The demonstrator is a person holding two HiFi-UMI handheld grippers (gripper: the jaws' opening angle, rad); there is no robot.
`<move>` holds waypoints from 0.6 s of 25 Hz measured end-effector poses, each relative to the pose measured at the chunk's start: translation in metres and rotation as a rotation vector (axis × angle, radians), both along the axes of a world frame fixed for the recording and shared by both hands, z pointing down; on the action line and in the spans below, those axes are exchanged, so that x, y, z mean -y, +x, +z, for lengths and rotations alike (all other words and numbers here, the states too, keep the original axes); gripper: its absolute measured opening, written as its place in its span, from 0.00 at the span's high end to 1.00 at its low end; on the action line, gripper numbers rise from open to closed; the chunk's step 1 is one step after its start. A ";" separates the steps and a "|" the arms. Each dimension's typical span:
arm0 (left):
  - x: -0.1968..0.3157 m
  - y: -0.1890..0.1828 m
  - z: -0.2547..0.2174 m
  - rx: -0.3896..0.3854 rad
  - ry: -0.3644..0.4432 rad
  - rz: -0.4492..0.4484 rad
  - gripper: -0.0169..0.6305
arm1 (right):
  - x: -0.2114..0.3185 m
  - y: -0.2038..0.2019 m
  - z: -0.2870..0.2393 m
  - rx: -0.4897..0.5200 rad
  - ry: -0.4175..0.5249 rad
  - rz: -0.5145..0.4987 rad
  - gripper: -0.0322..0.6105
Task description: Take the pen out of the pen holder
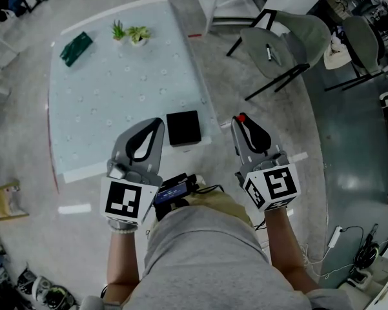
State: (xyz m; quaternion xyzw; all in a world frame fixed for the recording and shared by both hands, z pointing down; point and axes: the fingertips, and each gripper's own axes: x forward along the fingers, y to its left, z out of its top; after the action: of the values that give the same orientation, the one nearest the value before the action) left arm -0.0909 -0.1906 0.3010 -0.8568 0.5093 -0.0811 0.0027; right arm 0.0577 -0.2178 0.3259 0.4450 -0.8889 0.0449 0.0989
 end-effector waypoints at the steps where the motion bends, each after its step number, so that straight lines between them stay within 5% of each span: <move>1: 0.000 0.000 0.000 -0.003 0.000 -0.001 0.97 | 0.000 0.000 0.000 0.001 0.000 -0.001 0.85; 15: -0.001 0.001 -0.002 -0.020 -0.001 -0.006 0.97 | -0.003 -0.002 0.001 -0.008 -0.004 -0.009 0.85</move>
State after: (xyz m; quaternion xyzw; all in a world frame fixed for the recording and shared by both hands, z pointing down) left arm -0.0901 -0.1897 0.2989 -0.8561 0.5117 -0.0726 -0.0030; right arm 0.0557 -0.2153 0.3264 0.4409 -0.8905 0.0444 0.1037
